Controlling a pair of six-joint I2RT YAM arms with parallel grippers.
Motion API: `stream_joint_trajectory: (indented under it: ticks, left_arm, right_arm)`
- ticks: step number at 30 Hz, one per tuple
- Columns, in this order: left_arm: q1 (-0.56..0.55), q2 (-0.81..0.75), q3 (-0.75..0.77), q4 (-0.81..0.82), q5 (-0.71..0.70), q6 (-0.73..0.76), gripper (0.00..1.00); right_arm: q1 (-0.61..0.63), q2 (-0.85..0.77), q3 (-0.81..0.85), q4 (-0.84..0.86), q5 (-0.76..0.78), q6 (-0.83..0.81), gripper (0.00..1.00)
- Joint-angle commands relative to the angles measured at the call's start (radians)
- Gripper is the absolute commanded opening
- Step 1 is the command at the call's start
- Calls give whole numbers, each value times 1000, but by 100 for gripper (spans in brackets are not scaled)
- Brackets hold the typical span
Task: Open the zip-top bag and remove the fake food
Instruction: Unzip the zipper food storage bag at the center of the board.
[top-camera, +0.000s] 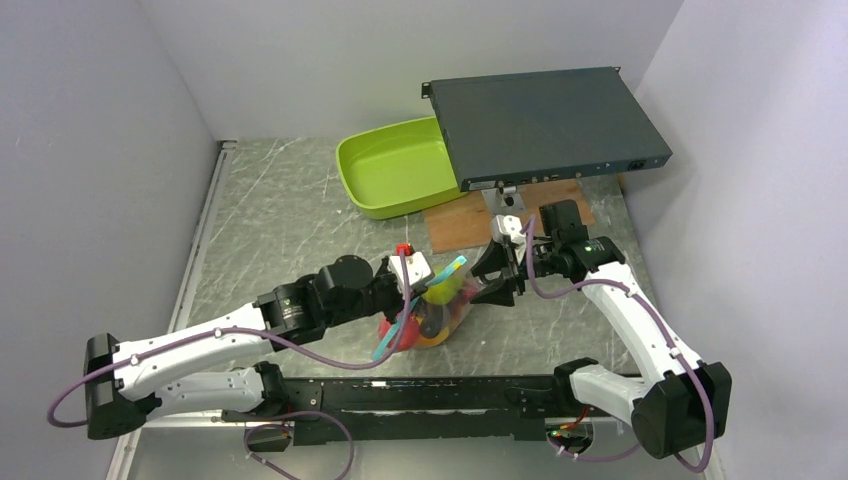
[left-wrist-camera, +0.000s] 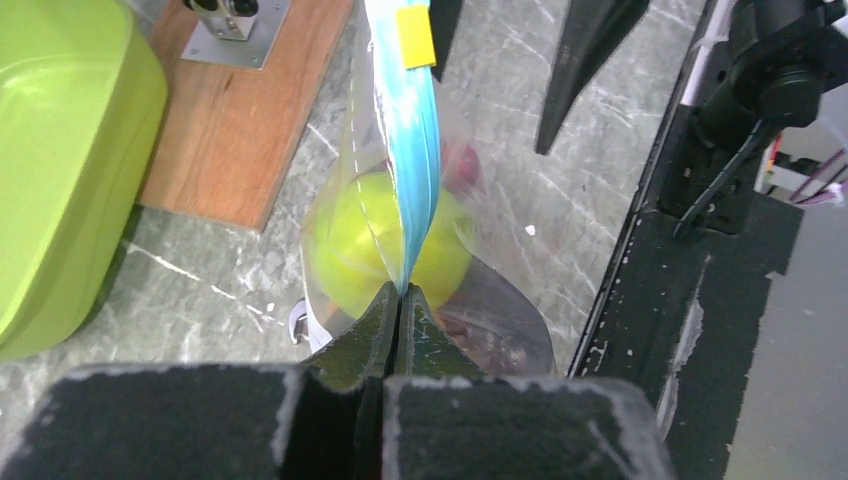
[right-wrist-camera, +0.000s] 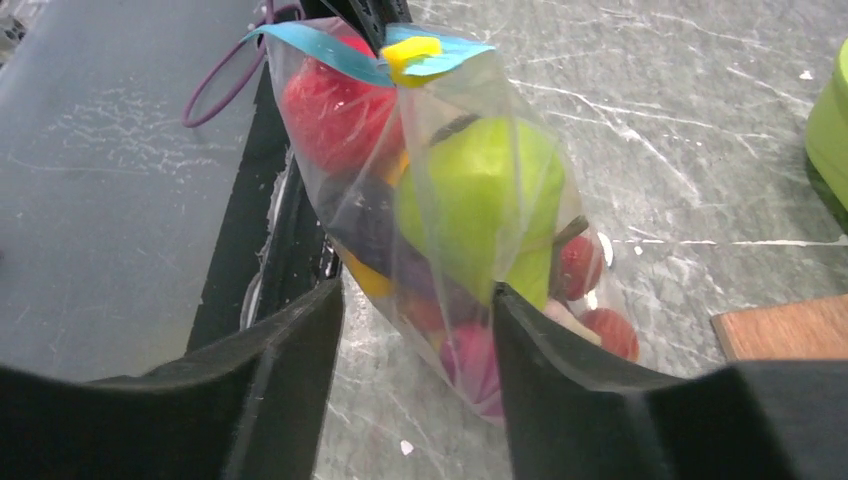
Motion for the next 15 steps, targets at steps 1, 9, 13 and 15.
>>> stream_joint_trajectory:
  ticks: [1,9,13,15]
  left_arm:
    - [63,-10,3,131,224,-32,0]
    - [109,95,55,146,459,-65,0]
    - [143,131,70,175,583,-77,0]
    - [168,148,75,193,653,-91,0]
  right_arm:
    - [-1,9,11,-18,-91,-39,65]
    - [-1,13,59,-63,-134,-88,79]
    - [-1,11,65,-81,-137,-117,77]
    - [4,8,59,-82,-151,-120,70]
